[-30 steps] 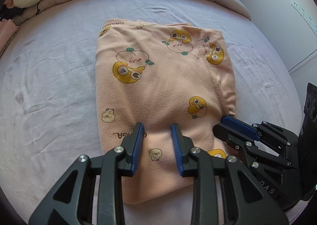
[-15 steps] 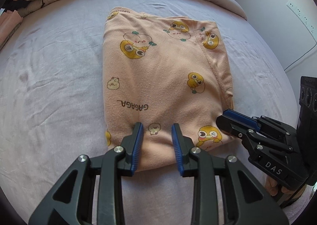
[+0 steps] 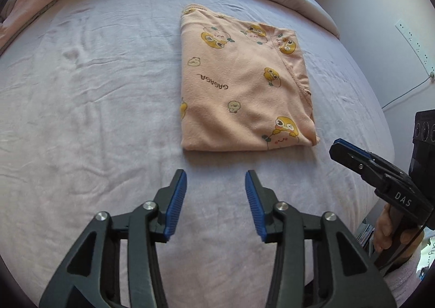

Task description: Fold small clothes

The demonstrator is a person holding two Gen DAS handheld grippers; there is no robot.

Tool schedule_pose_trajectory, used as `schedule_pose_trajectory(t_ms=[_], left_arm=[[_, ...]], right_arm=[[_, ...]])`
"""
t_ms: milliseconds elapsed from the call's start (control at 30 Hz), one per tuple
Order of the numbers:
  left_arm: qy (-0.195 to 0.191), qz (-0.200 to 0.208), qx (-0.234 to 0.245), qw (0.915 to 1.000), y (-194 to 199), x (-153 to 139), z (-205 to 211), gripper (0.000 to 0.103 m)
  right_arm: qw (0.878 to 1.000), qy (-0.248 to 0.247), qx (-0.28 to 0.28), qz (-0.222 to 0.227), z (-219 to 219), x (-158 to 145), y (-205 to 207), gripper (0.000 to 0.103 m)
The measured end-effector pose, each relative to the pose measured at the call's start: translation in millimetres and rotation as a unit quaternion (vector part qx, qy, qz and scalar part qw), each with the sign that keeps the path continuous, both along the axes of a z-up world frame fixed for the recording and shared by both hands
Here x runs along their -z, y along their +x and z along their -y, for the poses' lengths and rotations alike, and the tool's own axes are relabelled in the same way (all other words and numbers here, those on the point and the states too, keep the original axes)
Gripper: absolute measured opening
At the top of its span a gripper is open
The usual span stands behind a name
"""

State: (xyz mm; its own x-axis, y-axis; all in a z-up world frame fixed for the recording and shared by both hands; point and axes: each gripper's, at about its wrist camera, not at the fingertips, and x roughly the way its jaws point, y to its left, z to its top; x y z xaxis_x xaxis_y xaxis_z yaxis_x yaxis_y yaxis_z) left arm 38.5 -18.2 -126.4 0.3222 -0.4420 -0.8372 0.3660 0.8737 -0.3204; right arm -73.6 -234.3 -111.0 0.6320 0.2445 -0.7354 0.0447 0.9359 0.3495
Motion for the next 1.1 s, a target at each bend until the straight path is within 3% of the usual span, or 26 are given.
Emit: schedule_pose_trajectory(t_ms=[67, 100, 233, 333, 433, 533, 600, 1100], left_arm=[[-0.011, 0.01, -0.016, 0.9998, -9, -7, -14, 0.067], [-0.016, 0.015, -0.021, 0.9995, -13, -10, -19, 0.067], [-0.022, 0.024, -0.031, 0.999, -23, -21, -33, 0.07], [-0.04, 0.023, -0.042, 0.9981, -30, -27, -46, 0.081], [-0.049, 0.025, -0.044, 0.9975, -34, -33, -51, 0.082], [-0.044, 0.034, -0.038, 0.9977, -36, -37, -50, 0.086], [-0.047, 0.036, -0.035, 0.9976, -39, -39, -52, 0.095], [-0.065, 0.057, -0.029, 0.9958, -44, -50, -51, 0.103]], right_arm=[[1.0, 0.0, -0.003, 0.007, -3, -6, -4, 0.045], [1.0, 0.003, -0.004, 0.011, -6, -8, -5, 0.048], [1.0, 0.009, -0.013, 0.018, -16, -15, -3, 0.048], [1.0, 0.009, -0.02, 0.023, -25, -19, -1, 0.048], [0.999, 0.01, -0.023, 0.028, -32, -24, 0, 0.056], [0.999, 0.01, -0.024, 0.033, -35, -27, -2, 0.057], [0.999, 0.006, -0.022, 0.036, -37, -29, -3, 0.057], [0.999, 0.004, -0.016, 0.039, -38, -31, -6, 0.065]])
